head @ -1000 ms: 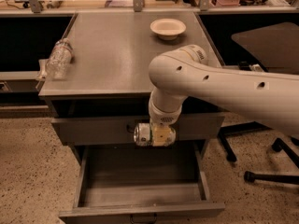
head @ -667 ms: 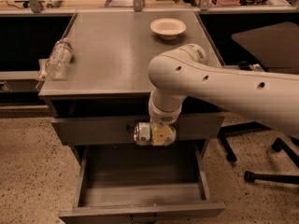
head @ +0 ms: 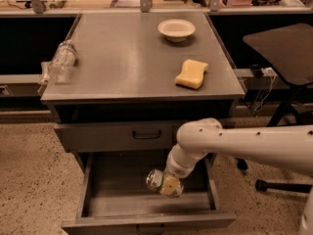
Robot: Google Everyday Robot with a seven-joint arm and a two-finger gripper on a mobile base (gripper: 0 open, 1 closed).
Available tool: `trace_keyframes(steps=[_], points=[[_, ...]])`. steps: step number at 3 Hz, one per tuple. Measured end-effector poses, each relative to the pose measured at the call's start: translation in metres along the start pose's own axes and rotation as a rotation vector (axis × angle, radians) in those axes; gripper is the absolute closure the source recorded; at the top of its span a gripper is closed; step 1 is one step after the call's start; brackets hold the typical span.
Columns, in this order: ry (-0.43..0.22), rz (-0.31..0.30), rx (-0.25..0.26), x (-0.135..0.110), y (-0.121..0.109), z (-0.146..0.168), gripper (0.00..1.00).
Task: Place 7up can into middle drawer
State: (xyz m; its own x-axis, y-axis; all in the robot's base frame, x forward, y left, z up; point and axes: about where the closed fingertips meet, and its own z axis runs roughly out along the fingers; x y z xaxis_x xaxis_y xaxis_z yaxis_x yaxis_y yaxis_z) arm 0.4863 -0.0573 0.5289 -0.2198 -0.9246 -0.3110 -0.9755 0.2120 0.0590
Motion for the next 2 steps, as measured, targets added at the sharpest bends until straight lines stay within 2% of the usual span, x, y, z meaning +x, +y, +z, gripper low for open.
trace_keyframes(steps=[1, 2], points=[[-0.115, 0.056, 0.028, 0.0069, -0.0075, 0.0532, 1.0], [-0.152, 0.06, 0.065, 0.0003, -0.0142, 0.062, 1.0]])
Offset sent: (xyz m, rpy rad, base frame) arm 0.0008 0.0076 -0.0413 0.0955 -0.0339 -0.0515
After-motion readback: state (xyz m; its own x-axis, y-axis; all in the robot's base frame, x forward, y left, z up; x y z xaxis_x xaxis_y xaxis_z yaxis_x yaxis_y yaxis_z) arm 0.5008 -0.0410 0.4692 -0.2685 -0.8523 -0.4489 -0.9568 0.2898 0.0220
